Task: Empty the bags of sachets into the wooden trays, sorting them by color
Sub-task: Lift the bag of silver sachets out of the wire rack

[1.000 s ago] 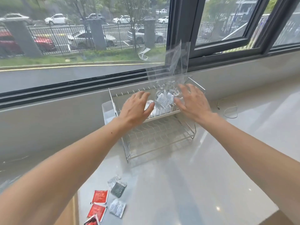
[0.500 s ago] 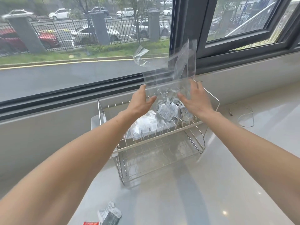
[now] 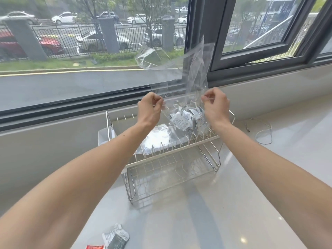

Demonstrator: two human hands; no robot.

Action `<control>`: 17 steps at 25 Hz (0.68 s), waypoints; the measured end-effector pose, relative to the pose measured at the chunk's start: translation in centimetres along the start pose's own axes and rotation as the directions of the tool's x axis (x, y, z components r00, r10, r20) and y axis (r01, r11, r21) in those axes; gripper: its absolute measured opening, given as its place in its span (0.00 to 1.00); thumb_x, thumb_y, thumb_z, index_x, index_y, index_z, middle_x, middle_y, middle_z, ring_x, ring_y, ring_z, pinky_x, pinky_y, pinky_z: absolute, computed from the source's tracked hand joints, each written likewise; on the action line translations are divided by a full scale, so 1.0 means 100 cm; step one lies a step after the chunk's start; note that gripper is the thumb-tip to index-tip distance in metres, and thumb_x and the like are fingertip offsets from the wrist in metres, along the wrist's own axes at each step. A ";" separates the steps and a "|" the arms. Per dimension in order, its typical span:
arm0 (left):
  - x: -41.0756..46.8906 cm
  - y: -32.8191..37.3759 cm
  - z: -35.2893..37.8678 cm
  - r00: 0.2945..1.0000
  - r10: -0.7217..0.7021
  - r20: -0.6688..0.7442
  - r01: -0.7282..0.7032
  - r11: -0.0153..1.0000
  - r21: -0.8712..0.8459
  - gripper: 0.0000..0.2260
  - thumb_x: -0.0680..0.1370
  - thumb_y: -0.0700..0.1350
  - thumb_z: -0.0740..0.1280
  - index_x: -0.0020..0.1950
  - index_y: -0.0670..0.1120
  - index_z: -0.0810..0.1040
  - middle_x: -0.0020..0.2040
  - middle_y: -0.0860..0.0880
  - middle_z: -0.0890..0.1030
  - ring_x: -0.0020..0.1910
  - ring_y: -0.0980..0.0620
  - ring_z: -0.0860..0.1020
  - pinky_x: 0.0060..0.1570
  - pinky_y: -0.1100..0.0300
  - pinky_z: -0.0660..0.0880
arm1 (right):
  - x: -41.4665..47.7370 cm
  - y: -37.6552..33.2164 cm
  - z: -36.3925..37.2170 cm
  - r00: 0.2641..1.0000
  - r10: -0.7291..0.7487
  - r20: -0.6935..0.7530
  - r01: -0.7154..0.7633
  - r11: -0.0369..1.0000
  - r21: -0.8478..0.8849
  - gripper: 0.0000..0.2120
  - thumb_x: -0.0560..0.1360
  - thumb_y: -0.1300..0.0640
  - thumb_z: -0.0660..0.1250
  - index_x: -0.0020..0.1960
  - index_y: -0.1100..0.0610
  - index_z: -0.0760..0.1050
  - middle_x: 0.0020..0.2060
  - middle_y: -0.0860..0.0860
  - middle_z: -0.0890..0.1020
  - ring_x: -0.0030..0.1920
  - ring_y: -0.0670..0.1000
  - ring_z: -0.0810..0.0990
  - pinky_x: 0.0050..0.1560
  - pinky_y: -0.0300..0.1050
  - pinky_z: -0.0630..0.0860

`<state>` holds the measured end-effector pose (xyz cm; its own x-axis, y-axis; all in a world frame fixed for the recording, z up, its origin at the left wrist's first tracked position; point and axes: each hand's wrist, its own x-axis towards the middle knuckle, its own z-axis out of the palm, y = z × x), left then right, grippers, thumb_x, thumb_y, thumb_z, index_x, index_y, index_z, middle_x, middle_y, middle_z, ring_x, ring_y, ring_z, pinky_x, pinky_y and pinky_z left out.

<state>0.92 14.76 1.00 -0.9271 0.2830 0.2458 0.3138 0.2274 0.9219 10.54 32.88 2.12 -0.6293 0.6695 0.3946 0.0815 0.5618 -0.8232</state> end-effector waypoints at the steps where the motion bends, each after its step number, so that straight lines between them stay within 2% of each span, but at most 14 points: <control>1: -0.004 0.008 -0.005 1.000 0.011 -0.024 -0.012 1.000 -0.026 0.03 0.80 0.39 0.66 0.48 0.41 0.77 0.44 0.45 0.85 0.43 0.50 0.85 0.50 0.48 0.82 | -0.003 -0.010 -0.006 1.000 -0.002 -0.011 0.003 1.000 0.027 0.02 0.77 0.62 0.67 0.45 0.59 0.77 0.39 0.48 0.79 0.40 0.45 0.75 0.38 0.23 0.66; 4: -0.022 0.036 -0.025 0.996 0.044 -0.077 -0.051 0.995 -0.085 0.03 0.80 0.39 0.66 0.49 0.41 0.78 0.45 0.44 0.85 0.44 0.49 0.85 0.49 0.49 0.82 | -0.014 -0.042 -0.027 0.999 -0.021 -0.047 0.026 0.994 0.102 0.04 0.77 0.60 0.69 0.44 0.55 0.76 0.41 0.48 0.81 0.43 0.46 0.78 0.45 0.32 0.71; 8: -0.066 0.066 -0.062 0.992 0.072 -0.108 -0.089 0.983 -0.163 0.02 0.79 0.42 0.68 0.49 0.43 0.78 0.47 0.44 0.85 0.47 0.48 0.85 0.50 0.51 0.82 | -0.049 -0.079 -0.050 0.999 -0.045 0.005 0.043 0.984 0.172 0.03 0.77 0.58 0.70 0.45 0.55 0.77 0.40 0.47 0.82 0.45 0.47 0.80 0.47 0.37 0.75; 12: -0.130 0.058 -0.108 0.990 0.079 -0.113 -0.097 0.981 -0.170 0.04 0.77 0.45 0.71 0.46 0.46 0.79 0.45 0.44 0.85 0.46 0.44 0.84 0.51 0.48 0.82 | -0.117 -0.090 -0.049 0.990 0.023 0.136 -0.066 0.945 0.321 0.07 0.75 0.58 0.72 0.42 0.51 0.75 0.43 0.54 0.84 0.48 0.54 0.84 0.54 0.53 0.81; 15: -0.183 0.034 -0.145 0.991 0.024 -0.130 -0.044 0.987 -0.153 0.06 0.76 0.48 0.72 0.44 0.47 0.78 0.46 0.43 0.85 0.49 0.44 0.84 0.53 0.47 0.81 | -0.181 -0.094 -0.039 0.966 0.060 0.250 -0.162 0.897 0.412 0.07 0.75 0.59 0.73 0.42 0.51 0.76 0.44 0.55 0.85 0.50 0.56 0.84 0.54 0.57 0.81; 17: -0.220 0.020 -0.167 0.989 -0.042 -0.140 0.007 0.969 -0.246 0.06 0.76 0.47 0.73 0.44 0.46 0.79 0.46 0.42 0.85 0.51 0.45 0.84 0.52 0.49 0.81 | -0.223 -0.101 -0.032 0.962 0.056 0.266 -0.173 0.881 0.439 0.07 0.74 0.58 0.74 0.42 0.50 0.77 0.43 0.53 0.86 0.49 0.56 0.85 0.54 0.57 0.82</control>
<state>18.55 -6.61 2.41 -0.9591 0.1402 0.2460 0.2475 -0.0070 0.9689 26.21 13.84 2.89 -0.8068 0.5463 0.2249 -0.1589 0.1660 -0.9732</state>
